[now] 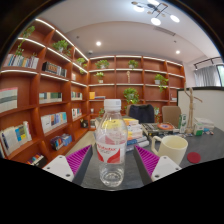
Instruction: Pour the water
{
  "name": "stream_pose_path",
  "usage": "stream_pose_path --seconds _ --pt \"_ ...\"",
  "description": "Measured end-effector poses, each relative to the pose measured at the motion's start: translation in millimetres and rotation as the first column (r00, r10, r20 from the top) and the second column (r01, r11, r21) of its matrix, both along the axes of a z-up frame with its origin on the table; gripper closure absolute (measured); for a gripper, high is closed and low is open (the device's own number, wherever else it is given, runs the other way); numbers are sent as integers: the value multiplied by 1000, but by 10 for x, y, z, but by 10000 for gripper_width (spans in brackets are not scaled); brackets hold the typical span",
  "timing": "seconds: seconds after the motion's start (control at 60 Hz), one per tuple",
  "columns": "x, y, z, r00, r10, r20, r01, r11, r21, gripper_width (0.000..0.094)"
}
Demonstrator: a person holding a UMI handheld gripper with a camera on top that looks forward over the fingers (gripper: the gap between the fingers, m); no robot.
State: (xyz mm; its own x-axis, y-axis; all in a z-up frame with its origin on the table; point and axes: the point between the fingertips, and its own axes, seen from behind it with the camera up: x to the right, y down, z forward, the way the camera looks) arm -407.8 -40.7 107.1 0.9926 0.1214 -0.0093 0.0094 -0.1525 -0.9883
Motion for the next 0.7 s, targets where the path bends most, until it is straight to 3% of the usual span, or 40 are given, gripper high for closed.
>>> stream_pose_path --seconds 0.067,0.15,0.25,0.317,0.567,0.7 --pt "5 6 26 1000 -3 -8 3 1000 7 119" --pt "-102 195 99 1000 10 1 -10 999 46 418" --pt "-119 299 87 1000 3 -22 -2 999 41 457" --pt "-118 292 91 1000 8 -24 -7 999 49 552" --pt "25 240 119 989 -11 -147 17 999 35 589" --pt "66 224 290 854 7 -520 5 1000 22 588"
